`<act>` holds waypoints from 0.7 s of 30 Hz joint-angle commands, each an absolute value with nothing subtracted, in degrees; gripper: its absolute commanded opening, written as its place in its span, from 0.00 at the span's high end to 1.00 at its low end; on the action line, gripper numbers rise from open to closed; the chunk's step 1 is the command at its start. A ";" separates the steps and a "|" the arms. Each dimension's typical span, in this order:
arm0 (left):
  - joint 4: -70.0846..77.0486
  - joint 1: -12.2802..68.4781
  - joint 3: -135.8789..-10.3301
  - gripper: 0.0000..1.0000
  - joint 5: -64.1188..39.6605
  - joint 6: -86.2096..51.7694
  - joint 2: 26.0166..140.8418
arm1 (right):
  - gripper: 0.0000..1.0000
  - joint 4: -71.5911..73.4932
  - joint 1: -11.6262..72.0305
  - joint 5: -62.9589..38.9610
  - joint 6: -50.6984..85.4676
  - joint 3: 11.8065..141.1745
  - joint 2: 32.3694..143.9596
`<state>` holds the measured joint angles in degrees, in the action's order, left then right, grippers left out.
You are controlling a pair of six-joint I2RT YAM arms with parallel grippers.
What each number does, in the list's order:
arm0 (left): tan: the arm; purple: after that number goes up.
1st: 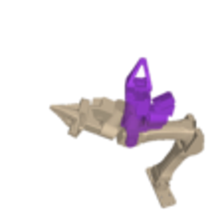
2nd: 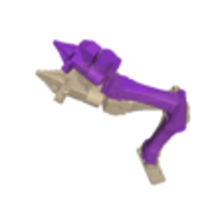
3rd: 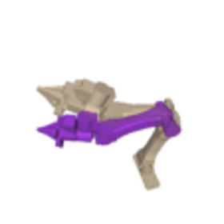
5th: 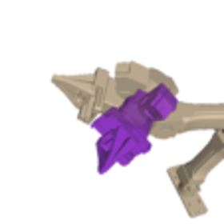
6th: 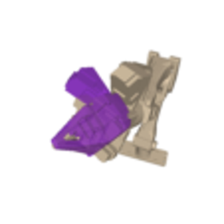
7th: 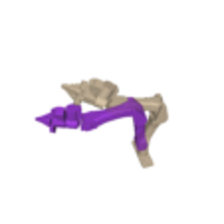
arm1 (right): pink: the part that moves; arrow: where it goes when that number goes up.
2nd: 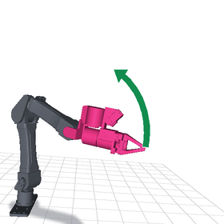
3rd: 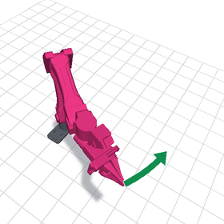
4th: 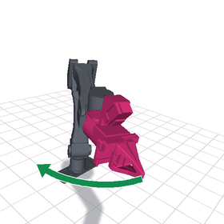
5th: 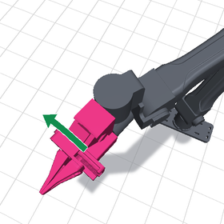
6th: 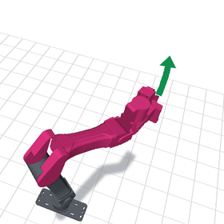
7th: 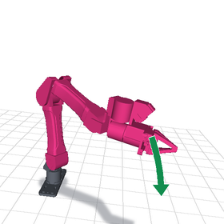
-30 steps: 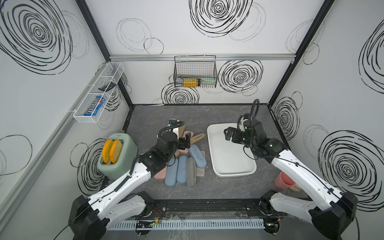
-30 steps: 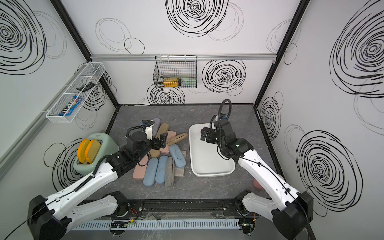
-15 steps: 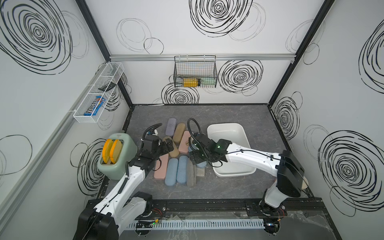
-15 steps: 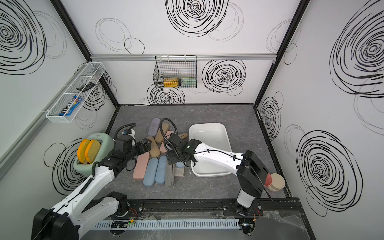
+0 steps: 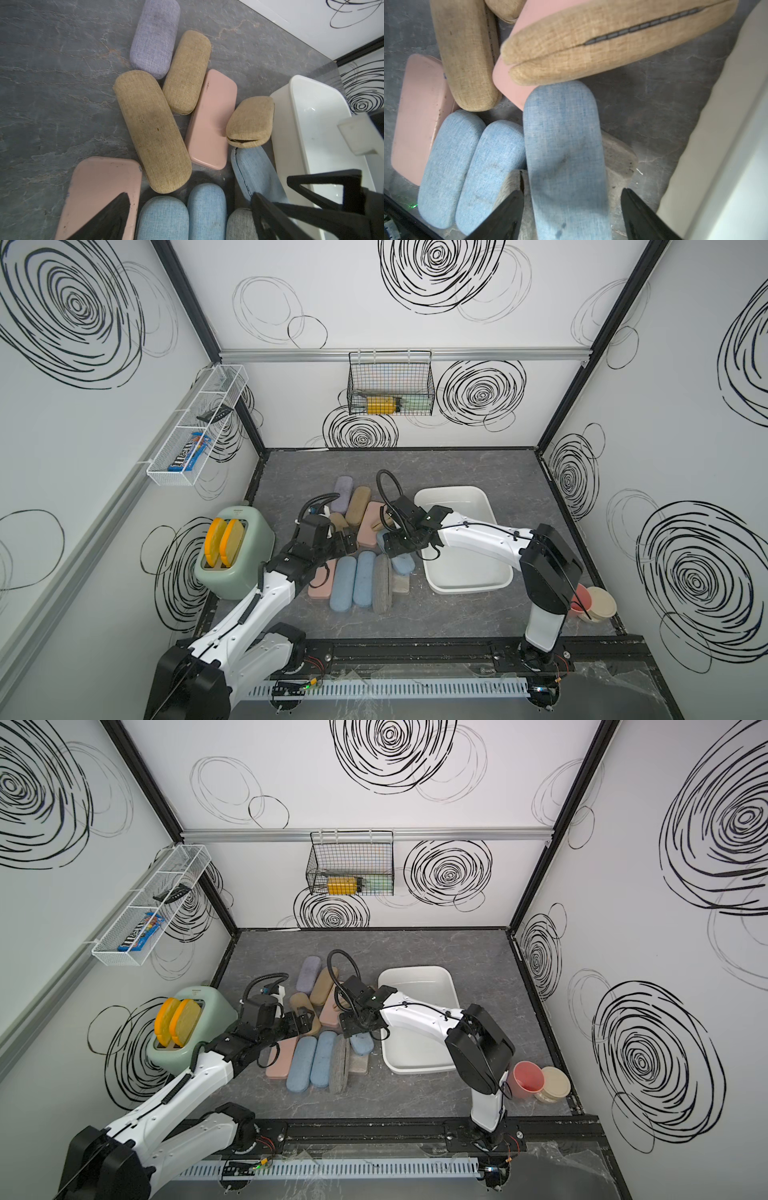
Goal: Put the glasses cases into the storage boxes
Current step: Pick up the glasses case.
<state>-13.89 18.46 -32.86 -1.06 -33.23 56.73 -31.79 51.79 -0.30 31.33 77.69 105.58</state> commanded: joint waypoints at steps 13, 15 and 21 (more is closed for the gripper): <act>-14.49 18.94 -33.31 0.03 0.12 -33.13 55.74 | 0.31 -37.07 55.82 2.15 29.77 84.14 113.82; -14.51 18.96 -33.23 0.02 0.23 -33.22 55.53 | 0.33 -37.32 56.27 2.67 30.14 84.51 113.93; -14.68 19.50 -33.22 0.01 0.49 -33.40 55.37 | 0.45 -38.99 57.44 4.87 30.50 86.03 113.35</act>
